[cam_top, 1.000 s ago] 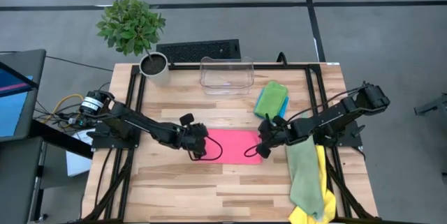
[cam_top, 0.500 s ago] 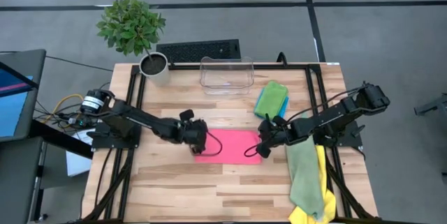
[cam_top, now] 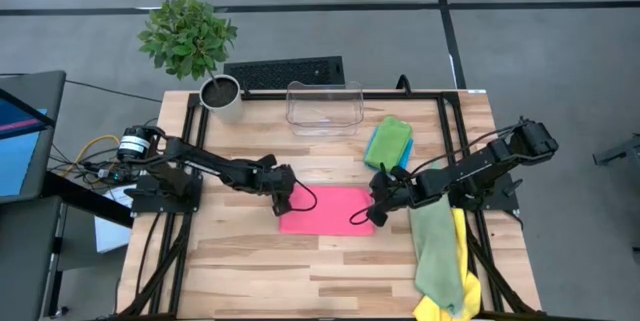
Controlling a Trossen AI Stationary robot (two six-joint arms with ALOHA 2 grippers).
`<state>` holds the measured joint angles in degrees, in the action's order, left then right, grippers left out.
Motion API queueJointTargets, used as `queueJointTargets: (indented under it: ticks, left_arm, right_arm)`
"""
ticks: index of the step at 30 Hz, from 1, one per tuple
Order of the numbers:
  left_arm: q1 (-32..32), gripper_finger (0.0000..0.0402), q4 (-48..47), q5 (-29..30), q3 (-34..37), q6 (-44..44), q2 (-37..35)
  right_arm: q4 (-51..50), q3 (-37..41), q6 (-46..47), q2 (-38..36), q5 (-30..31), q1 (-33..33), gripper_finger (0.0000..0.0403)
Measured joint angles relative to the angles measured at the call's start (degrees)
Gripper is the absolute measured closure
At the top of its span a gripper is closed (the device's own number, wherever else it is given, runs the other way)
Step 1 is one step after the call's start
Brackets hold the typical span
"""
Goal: Fold microfiber towels
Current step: Fold pink microfiber towel
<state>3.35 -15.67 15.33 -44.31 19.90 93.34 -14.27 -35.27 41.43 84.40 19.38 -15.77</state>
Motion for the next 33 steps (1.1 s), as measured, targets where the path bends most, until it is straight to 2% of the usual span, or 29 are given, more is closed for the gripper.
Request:
queueJointTargets:
  ticks: [10,14,17,22,25,28,33]
  left_arm:
    - [0.5,0.0357,0.6,0.1,0.0,0.5,-0.2]
    - [1.1,0.0389,0.5,0.1,-0.1,1.2,-1.2]
    - [1.9,0.0399,0.6,-0.1,-0.6,1.7,-3.1]
    - [3.4,0.0394,-1.6,-0.5,-0.9,3.4,-6.0]
    - [4.3,0.0376,-3.7,0.8,-0.3,6.9,-6.1]
    - [4.6,0.0339,-4.1,0.5,0.5,11.6,-6.1]
    - [3.7,0.0252,-4.0,-0.9,0.7,20.3,-6.1]
  right_arm:
    - [-0.2,0.0,0.0,0.0,0.0,0.0,0.0382]
    - [-0.3,0.0,0.0,0.0,0.0,0.0,0.0384]
    - [-0.6,0.0,0.0,0.0,0.0,0.0,0.0386]
    - [-0.7,0.0,0.0,0.0,0.0,0.0,0.0380]
    - [-0.7,0.0,0.0,0.0,-0.1,0.0,0.0378]
    - [-0.7,0.0,0.0,0.0,-0.1,0.0,0.0381]
    - [-0.6,0.0,-0.7,0.0,-0.1,0.0,0.0383]
